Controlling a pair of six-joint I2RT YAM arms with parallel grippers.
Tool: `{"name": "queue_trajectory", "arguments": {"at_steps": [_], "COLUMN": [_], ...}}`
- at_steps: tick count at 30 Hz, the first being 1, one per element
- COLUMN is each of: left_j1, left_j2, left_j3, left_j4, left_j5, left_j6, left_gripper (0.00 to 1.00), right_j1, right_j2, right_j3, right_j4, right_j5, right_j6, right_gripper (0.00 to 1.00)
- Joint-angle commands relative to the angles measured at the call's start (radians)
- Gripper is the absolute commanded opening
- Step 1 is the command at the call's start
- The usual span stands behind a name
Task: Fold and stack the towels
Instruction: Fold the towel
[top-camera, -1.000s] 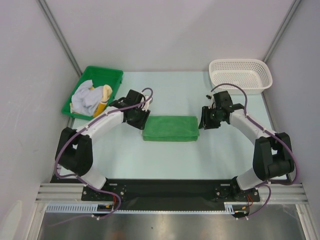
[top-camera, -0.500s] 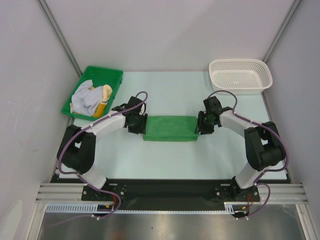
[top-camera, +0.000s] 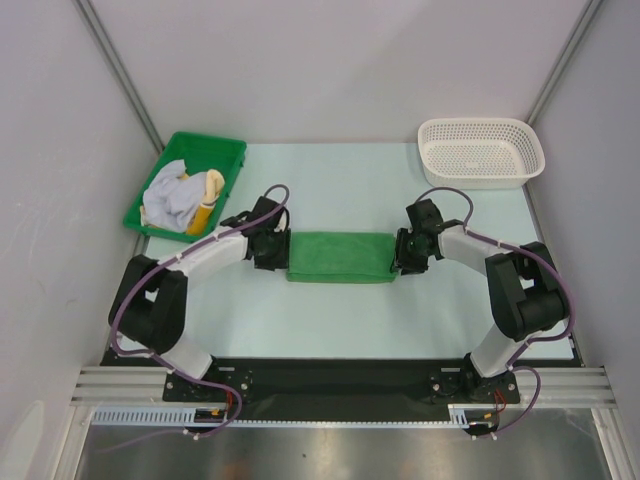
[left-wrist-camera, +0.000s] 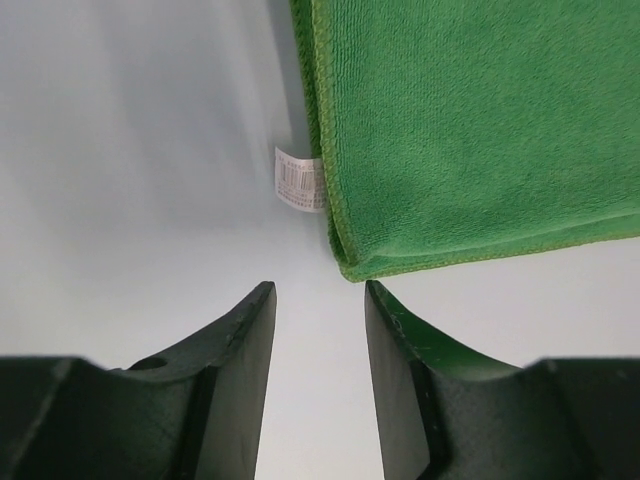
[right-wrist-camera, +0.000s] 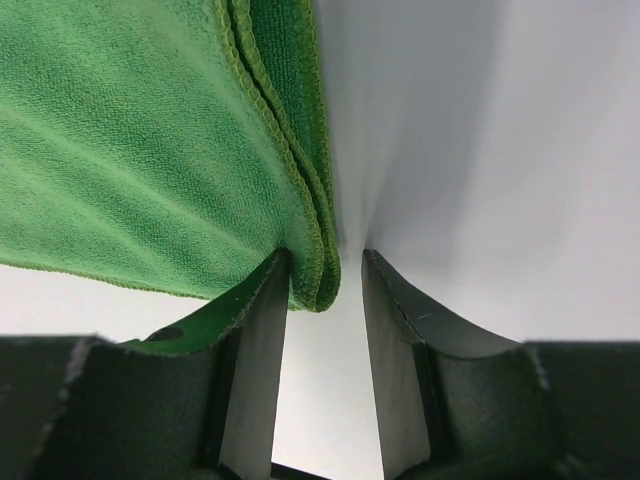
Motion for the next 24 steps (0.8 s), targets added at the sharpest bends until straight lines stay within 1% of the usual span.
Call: {"name": "queue_trajectory", "arguments": {"at_steps": [1, 9, 13, 16, 19, 24], "left_j1": [-0.005, -0.004, -0.005, -0.004, -0.005, -0.004], "left_j2": [-0.048, -0.024, -0.019, 0.011, 0.039, 0.045], "left_j3": [0.026, -0.018, -0.023, -0.032, -0.041, -0.070], "left_j4": [0.040, 0.123, 0.148, 0.165, 0.159, 0.160], "left_j5": [0.025, 0.051, 0.051, 0.057, 0.031, 0.017], "left_j6": [-0.051, -0.123, -0.163, -0.180, -0.182, -0.177], "left_gripper": [0.47, 0.48, 0.50, 0.50, 0.47, 0.38], "right_j1": [0.004, 0.004, 0.005, 0.005, 0.007, 0.005], "right_j2": [-0.020, -0.014, -0.020, -0.017, -0.012, -0.016], "right_j3": [-0.014, -0.023, -0.029, -0.034, -0.030, -0.038], "right_j4": [0.018, 0.031, 0.037, 0.041, 0.041, 0.050], "right_j5": [0.002, -0.020, -0.020, -0.021, -0.026, -0.047], "right_j6": [-0.003, -0.009, -0.015, -0.013, -0.015, -0.013], "right_gripper": [0.41, 0.39, 0.38, 0.38, 0.38, 0.38]}}
